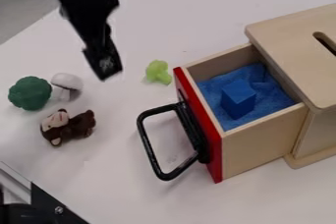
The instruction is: Close the drawer
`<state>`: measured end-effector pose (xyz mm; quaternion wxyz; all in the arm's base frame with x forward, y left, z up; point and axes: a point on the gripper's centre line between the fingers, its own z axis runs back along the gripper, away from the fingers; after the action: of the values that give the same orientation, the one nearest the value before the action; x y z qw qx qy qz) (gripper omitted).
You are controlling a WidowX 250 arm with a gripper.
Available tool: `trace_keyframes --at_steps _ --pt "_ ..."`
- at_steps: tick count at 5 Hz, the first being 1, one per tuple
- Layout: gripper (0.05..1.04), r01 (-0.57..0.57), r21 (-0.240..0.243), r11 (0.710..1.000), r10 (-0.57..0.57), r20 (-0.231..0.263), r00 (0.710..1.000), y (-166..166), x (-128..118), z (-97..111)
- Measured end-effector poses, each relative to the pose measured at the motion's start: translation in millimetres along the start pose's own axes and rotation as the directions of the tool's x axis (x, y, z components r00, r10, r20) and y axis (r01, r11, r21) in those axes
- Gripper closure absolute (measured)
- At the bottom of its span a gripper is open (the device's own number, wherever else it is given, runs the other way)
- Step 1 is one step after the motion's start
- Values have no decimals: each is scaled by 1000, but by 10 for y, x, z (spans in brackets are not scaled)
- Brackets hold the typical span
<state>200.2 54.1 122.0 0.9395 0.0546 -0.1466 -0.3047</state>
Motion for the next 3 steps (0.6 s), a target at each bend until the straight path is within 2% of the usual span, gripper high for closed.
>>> trace_keyframes --at_steps 1,2,3 --pt "85 64 -33 997 -66 -47 997 -266 -90 -124" --pt "85 115 -50 992 -117 -39 992 -435 -121 -202" --pt "85 114 -88 990 -119 -55 991 -561 -59 -312"
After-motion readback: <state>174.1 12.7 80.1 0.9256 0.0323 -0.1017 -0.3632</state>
